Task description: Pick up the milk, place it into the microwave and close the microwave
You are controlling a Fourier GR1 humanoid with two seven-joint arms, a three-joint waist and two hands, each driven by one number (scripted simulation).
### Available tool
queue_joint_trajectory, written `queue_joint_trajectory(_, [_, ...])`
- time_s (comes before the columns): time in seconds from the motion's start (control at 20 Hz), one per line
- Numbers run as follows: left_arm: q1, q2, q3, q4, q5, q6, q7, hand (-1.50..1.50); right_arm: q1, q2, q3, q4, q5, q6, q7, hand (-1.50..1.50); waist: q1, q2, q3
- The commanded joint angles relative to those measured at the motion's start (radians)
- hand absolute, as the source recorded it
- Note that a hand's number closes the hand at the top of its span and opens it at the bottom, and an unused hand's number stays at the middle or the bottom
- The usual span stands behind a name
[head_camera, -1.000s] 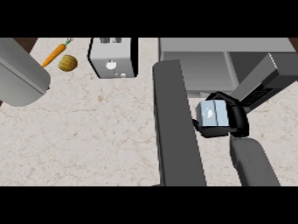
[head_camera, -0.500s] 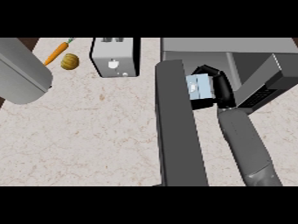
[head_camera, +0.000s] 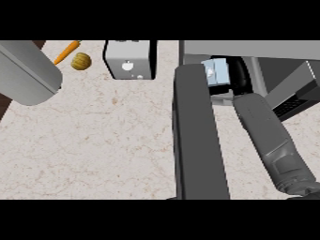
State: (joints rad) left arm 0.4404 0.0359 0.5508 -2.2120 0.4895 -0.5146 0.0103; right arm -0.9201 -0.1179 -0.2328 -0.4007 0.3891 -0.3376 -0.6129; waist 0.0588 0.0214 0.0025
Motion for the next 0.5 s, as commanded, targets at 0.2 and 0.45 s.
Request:
queue_joint_trajectory(0.2, [-0.066,0.026,0.011,0.091,-0.015,-0.019,-0.033,-1.5,-0.089,-0.064,-0.047,0.146,0.02,-0.142,-0.034,1.5,0.023,0.016,-0.001])
queue_joint_trajectory(0.45, [-0.071,0.011,-0.031,0.033,-0.024,0.003,0.01,-1.5,-0.132,-0.087,-0.035,0.171,0.065,-0.297,-0.045,1.5,0.055,0.029,0.001])
